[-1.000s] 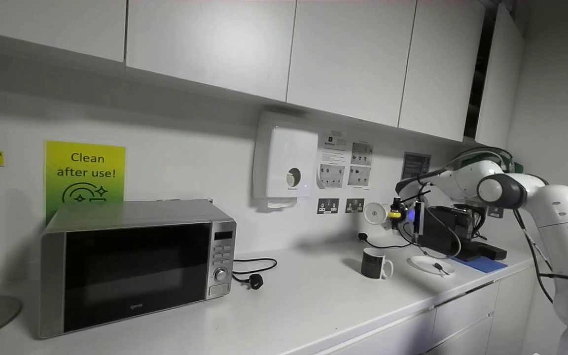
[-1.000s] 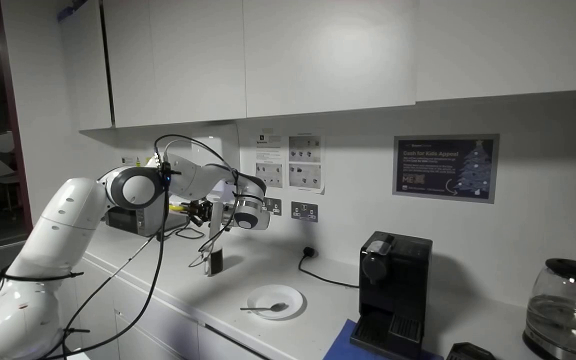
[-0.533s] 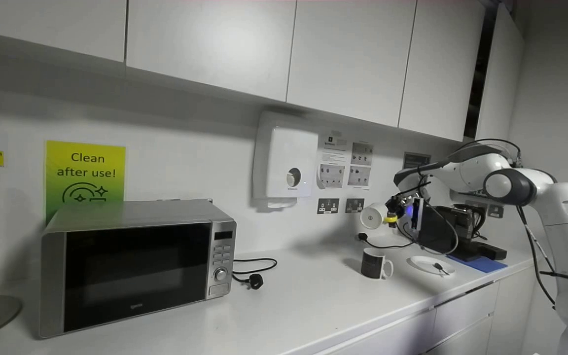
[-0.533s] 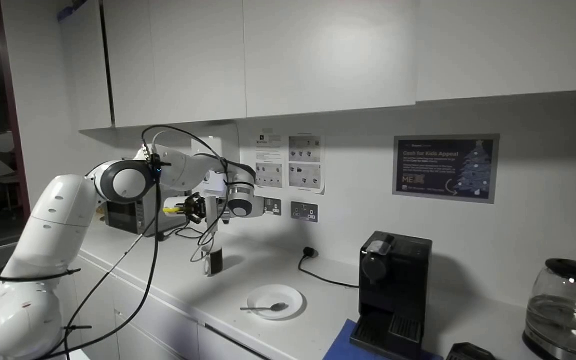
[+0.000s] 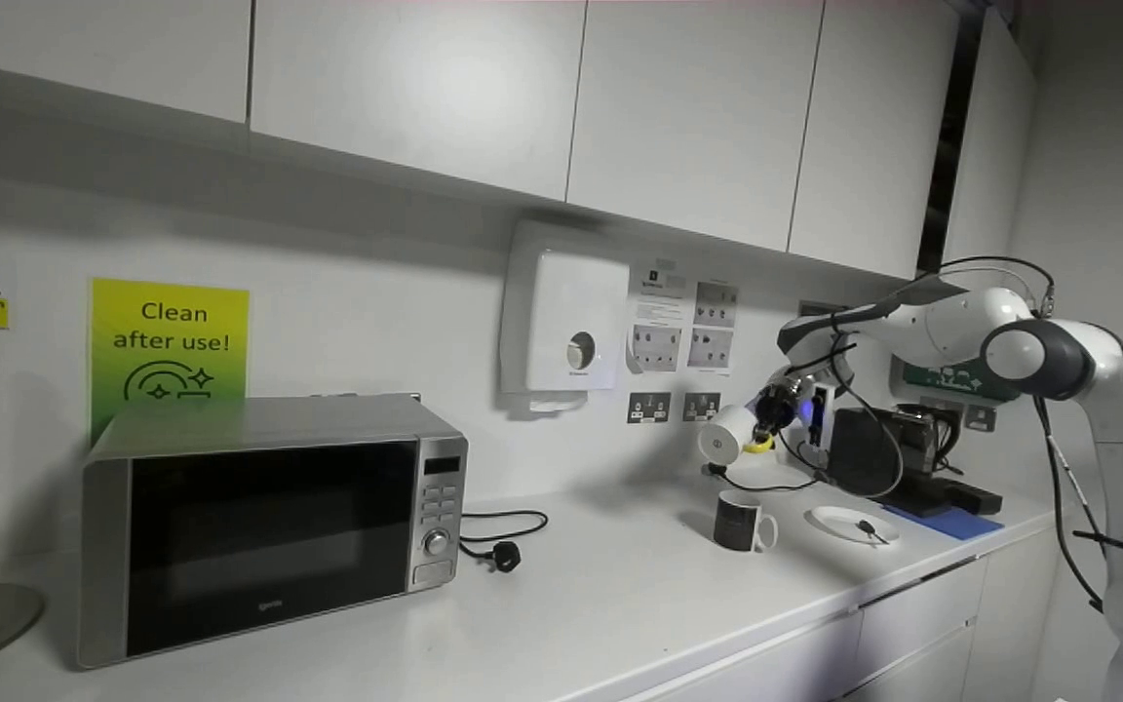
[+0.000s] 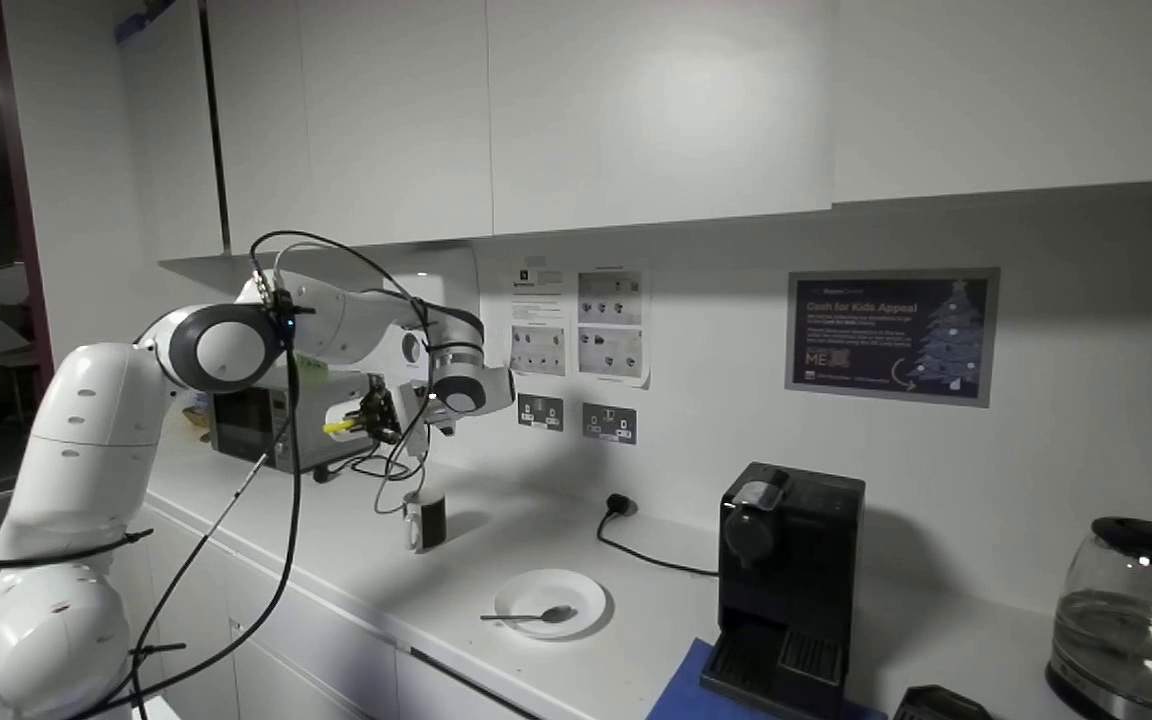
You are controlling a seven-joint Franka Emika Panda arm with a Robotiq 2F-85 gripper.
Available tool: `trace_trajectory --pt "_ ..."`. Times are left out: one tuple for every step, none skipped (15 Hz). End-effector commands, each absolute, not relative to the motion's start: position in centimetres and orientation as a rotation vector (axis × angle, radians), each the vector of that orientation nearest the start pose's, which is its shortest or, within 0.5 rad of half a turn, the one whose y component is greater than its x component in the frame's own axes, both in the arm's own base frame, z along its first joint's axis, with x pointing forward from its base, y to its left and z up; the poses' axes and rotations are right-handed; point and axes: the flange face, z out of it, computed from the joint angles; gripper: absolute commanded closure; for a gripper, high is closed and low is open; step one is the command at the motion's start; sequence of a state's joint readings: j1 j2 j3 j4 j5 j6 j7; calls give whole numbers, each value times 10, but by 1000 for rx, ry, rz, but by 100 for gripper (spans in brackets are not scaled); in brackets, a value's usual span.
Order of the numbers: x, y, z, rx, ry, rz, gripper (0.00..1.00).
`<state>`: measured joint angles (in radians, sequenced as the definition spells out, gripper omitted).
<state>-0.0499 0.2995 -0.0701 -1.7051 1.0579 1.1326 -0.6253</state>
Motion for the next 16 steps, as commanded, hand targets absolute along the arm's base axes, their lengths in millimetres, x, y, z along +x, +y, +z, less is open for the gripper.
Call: trace_trajectory --pt "546 63 465 -1857 -462 284 95" --pt "543 67 467 -1886 -456 267 95" --pt "541 70 469 -1909 -452 250 95" --pt "538 74 470 -1934 -449 233 95" --pt "536 76 471 -1958 -443 215 95" --pt "534 80 472 -1979 -439 199 95" --pt "532 82 473 -2002 -434 181 95" --pt "529 85 473 -2022 -432 167 95" --pt "527 87 475 -2040 -427 151 95" --pt "524 90 475 -2059 -428 138 95" --pt "521 93 475 -2077 -427 124 95" --pt "519 95 476 -2095 -428 112 95" --pt "516 98 476 -2121 -428 93 95" --pt "513 100 477 -2144 -429 76 95" --pt "511 102 478 -2168 -430 61 95" --pt "509 105 478 -2192 -431 48 95"
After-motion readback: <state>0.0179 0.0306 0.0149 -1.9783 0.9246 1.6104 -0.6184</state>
